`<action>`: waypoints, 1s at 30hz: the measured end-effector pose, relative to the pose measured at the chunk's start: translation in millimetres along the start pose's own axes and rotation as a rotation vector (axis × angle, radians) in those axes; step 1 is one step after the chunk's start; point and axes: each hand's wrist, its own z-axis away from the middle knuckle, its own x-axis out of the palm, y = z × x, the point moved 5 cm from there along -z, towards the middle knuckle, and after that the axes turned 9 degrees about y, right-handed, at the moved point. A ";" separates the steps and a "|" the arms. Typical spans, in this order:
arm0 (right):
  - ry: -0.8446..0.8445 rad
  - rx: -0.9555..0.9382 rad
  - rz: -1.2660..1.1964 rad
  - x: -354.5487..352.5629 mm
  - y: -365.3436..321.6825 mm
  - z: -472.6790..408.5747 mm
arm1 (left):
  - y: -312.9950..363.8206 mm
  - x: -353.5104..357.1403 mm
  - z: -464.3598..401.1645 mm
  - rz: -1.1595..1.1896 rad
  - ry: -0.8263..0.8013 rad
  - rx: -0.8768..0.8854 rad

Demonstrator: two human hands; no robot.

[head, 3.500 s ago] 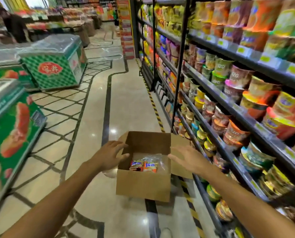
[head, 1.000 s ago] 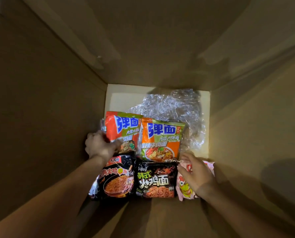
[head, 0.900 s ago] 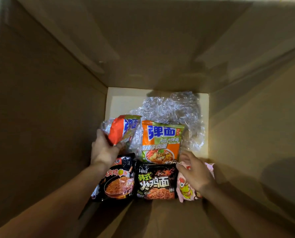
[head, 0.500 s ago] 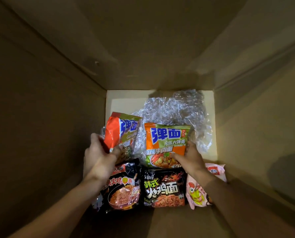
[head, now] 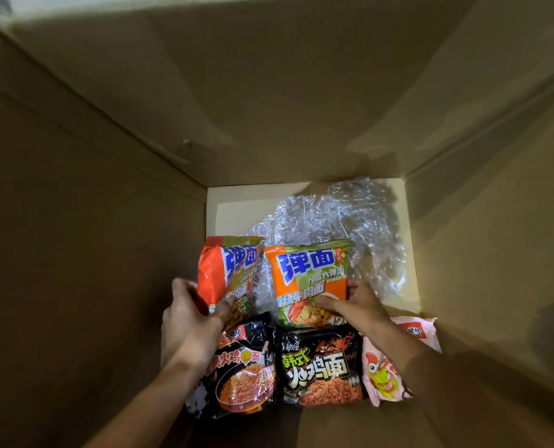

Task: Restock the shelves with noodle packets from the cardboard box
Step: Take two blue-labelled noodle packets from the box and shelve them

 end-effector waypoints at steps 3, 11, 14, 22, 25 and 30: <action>-0.007 -0.021 -0.007 6.8 -5.9 -2.1 | 0.4 1.9 1.1 0.010 -0.019 0.009; -0.034 -0.115 0.022 -0.2 -23.9 20.8 | 7.6 -16.8 9.9 -0.020 0.026 0.120; 0.056 -0.209 0.026 -21.3 -47.7 42.5 | 19.4 -35.5 17.7 0.014 0.044 0.125; 0.123 -0.341 -0.078 -142.5 -128.9 172.7 | 109.1 -137.2 93.7 0.147 0.036 0.057; 0.107 -0.376 -0.097 -201.0 -162.3 252.2 | 161.3 -198.4 153.4 0.208 0.025 0.114; 0.068 -0.379 -0.134 -301.9 -199.9 404.1 | 248.9 -309.0 259.4 0.298 -0.034 0.157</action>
